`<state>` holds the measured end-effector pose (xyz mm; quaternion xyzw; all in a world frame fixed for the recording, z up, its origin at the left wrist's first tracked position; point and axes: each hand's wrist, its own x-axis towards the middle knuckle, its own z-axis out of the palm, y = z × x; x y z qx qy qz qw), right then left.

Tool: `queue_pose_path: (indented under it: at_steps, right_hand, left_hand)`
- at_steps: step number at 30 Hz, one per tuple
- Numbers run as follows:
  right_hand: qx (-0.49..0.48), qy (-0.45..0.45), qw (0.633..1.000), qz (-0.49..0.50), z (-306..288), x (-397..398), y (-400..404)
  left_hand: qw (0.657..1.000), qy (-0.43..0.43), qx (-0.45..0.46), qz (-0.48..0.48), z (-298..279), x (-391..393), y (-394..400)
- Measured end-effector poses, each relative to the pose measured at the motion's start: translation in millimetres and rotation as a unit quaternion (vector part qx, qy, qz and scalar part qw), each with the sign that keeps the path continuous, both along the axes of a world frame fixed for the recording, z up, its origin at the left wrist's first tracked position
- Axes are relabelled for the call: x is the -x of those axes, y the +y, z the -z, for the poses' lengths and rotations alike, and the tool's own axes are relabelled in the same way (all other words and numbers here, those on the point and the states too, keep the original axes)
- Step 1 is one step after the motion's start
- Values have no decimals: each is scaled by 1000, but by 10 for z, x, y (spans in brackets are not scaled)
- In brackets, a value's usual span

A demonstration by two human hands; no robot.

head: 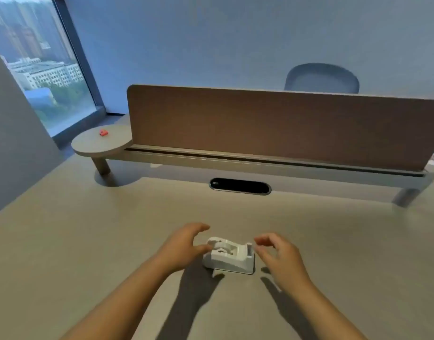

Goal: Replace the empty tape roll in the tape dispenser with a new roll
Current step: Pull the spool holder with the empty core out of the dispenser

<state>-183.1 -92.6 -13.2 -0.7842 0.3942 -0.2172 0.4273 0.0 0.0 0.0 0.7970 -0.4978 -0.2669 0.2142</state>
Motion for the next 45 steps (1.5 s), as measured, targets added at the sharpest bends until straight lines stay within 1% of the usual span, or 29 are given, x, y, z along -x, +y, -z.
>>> queue_pose_path:
  at_steps: [4,7,13,17,22,24,29,32,35,36,37,38,39,41,42,43,45]
  right_hand:
    - [57,79,995,8,321,-216,-29]
    - [81,99,992,-9,500,-357,-42]
    - [103,97,990,-28,679,-548,-71]
    - [92,88,991,-30,737,-603,-91]
    - [67,54,996,4,727,-637,-60]
    - [71,54,996,15,735,-646,-46]
    - [84,49,995,13,746,-649,-32]
    - [72,64,995,9,763,-664,-20]
    - [67,57,996,27,702,-647,-53]
    - [79,49,995,27,657,-634,-57]
    - [90,40,995,23,597,-616,-46]
    - [85,18,996,17,537,-596,-34]
    - [63,-16,998,10,464,-574,-17]
    - [11,-82,997,4,333,-519,41]
    - [-2,-100,995,0,285,-489,78]
    - [-6,-109,994,-5,255,-464,113]
    - [4,-117,993,-18,236,-419,178]
  left_hand:
    - [998,44,-34,-14,315,-105,-12]
    - [997,72,-37,-16,513,-136,-69]
    - [994,112,0,-15,698,-218,-165]
    - [992,125,15,-23,747,-265,-183]
    - [989,137,39,-31,808,-266,-189]
    - [988,140,47,-33,830,-253,-206]
    - [992,116,42,-13,809,-236,-204]
    - [997,69,20,14,798,-237,-194]
    - [998,-22,-35,56,743,-203,-233]
    - [997,-38,-42,54,704,-183,-226]
    - [998,-36,-30,41,650,-153,-207]
    - [1000,-16,-1,16,591,-119,-188]
    - [999,22,42,-14,523,-83,-169]
    - [979,160,107,-61,395,-2,-125]
    - [962,236,119,-65,338,43,-98]
    - [947,289,125,-62,299,82,-66]
    - [930,334,138,-65,280,138,1]
